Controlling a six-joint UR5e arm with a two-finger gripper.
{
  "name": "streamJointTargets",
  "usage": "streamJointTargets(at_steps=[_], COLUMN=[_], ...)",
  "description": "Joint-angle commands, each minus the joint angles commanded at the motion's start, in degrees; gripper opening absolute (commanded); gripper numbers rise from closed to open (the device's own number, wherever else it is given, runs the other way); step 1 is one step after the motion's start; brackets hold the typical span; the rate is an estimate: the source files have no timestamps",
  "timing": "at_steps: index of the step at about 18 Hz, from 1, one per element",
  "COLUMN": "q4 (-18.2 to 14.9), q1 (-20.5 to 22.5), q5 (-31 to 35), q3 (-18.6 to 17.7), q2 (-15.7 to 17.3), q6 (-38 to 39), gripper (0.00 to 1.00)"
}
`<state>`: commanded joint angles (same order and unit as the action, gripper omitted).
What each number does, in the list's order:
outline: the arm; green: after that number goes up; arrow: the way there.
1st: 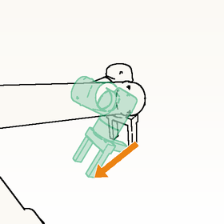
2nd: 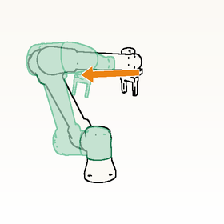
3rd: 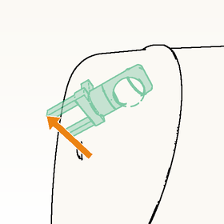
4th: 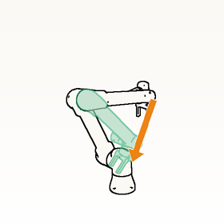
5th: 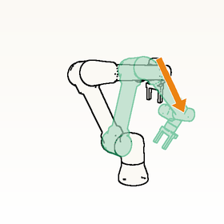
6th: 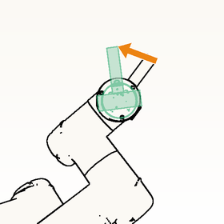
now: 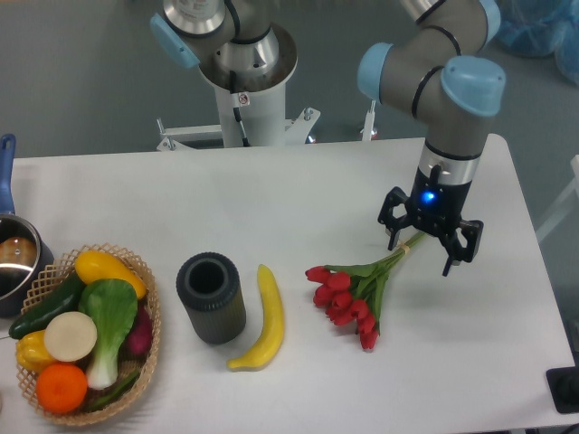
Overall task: Pick up the flowers from the table
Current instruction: 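Move the open gripper over the green stems of the red tulips, then lower the open gripper down around the tulip stems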
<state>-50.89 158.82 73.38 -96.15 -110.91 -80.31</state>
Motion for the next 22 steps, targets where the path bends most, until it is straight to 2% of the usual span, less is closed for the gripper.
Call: streamJointTargets(at_steps=[3,10,16,22], q4=[0.0,-1.3,-1.4,-1.4], q1=[-0.2,-0.4,0.1,1.6], q5=[1.7,0.7,-0.2,-3.0], q3=[-0.4,-2.1,-6.2,-7.1], q2=[-1.1,-3.1,-2.9,-3.3], q6=[-2.4,-7.7,-10.6,-10.7], gripper=[1.0,1.0,1.0,1.0])
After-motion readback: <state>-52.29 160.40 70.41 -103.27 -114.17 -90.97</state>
